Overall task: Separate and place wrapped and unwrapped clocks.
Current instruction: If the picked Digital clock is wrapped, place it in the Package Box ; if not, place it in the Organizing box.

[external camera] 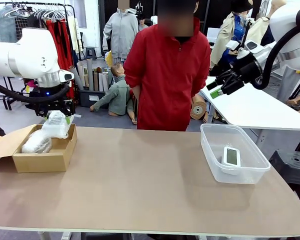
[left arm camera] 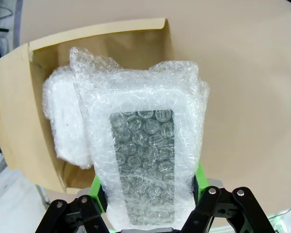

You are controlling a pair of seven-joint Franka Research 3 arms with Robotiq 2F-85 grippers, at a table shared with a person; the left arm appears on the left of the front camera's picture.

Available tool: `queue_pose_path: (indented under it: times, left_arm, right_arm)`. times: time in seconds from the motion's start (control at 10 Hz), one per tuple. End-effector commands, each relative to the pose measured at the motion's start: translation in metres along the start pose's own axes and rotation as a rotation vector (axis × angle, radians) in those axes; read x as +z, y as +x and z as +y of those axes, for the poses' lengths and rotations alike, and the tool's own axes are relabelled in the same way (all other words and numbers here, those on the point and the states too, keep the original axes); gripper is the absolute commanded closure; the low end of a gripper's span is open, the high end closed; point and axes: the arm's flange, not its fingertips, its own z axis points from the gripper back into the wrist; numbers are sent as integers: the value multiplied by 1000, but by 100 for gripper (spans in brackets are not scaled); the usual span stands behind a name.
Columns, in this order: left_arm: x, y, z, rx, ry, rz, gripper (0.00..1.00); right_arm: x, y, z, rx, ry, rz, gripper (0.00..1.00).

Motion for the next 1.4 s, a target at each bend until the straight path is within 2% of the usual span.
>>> queue_pose_path:
  times: [0.0, 0.1, 0.3, 0.7, 1.3]
  left_arm:
    - [-7, 12, 11, 8, 32, -30, 100]
    - [-14, 14, 12, 34, 59, -55, 100]
    - [-21, 18, 19, 24, 54, -39, 100]
    - [-50, 24, 12, -32, 82, 4, 100]
    - [-77, 23, -2, 27, 69, 21, 100]
  right_arm:
    - [0, 1, 3, 5, -2, 0, 0]
    - [0, 1, 3, 5, -2, 0, 0]
    - [0, 1, 3, 5, -2, 0, 0]
    - [0, 1, 3, 5, -2, 0, 0]
    - [0, 1, 3, 5, -2, 0, 0]
